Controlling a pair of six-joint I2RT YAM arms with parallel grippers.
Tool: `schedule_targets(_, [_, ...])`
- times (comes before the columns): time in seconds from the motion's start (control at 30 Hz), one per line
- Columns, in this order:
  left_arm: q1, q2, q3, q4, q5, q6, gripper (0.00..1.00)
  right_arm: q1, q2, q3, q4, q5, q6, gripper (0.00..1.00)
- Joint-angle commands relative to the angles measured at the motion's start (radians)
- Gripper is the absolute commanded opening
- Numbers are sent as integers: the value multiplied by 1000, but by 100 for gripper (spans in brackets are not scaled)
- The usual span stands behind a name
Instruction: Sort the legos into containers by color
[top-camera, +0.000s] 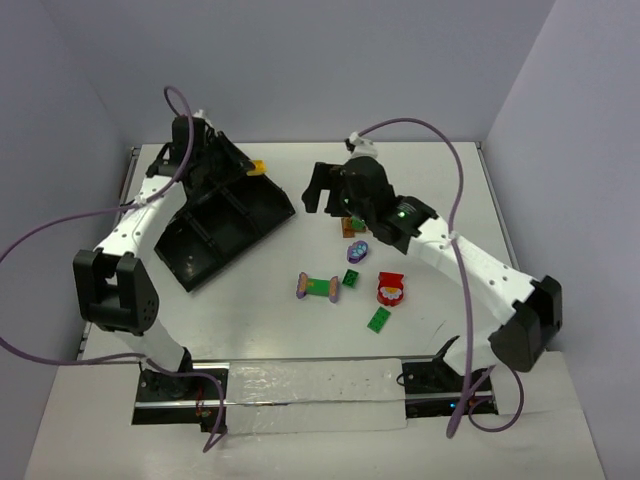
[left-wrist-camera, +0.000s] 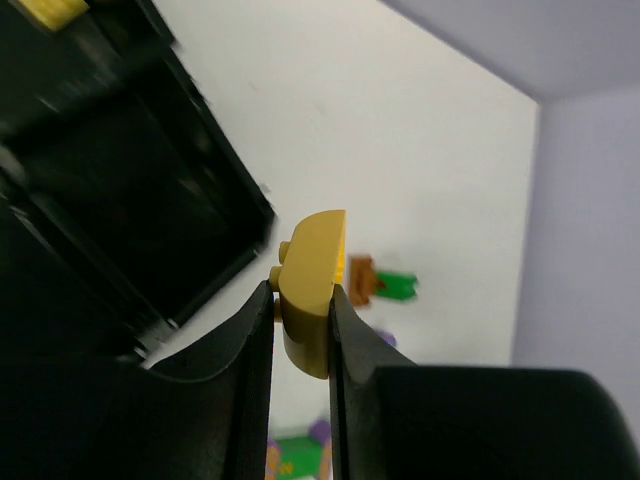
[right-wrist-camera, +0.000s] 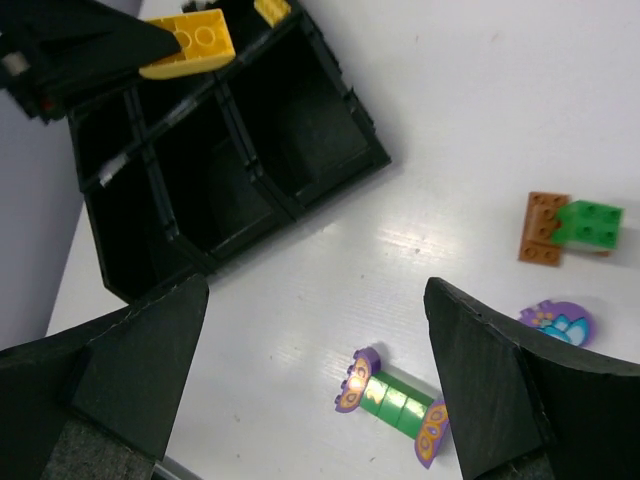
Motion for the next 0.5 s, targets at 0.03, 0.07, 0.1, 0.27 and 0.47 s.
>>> schedule_targets(0.03, [20,168,285,-215,-335,92,0,-23,-76,-70,-16,76,-24,96])
schedule_targets(0.07, [23,201,322,-226,-359,97,0,-22,-85,-77,-16,71,-24,97])
schedule_targets(0.1, [27,234,360,-237,-383,102,0,-22,-94,-85,-16,66,-25,97])
schedule_targets(0.27, [49,345,431,-215,-480,85,0,-25,-114,-111,-24,86,-34,97])
schedule_targets(0.47, [54,417,450,-171,-555,41,0,-25,-116,-154,-6,43,-7,97])
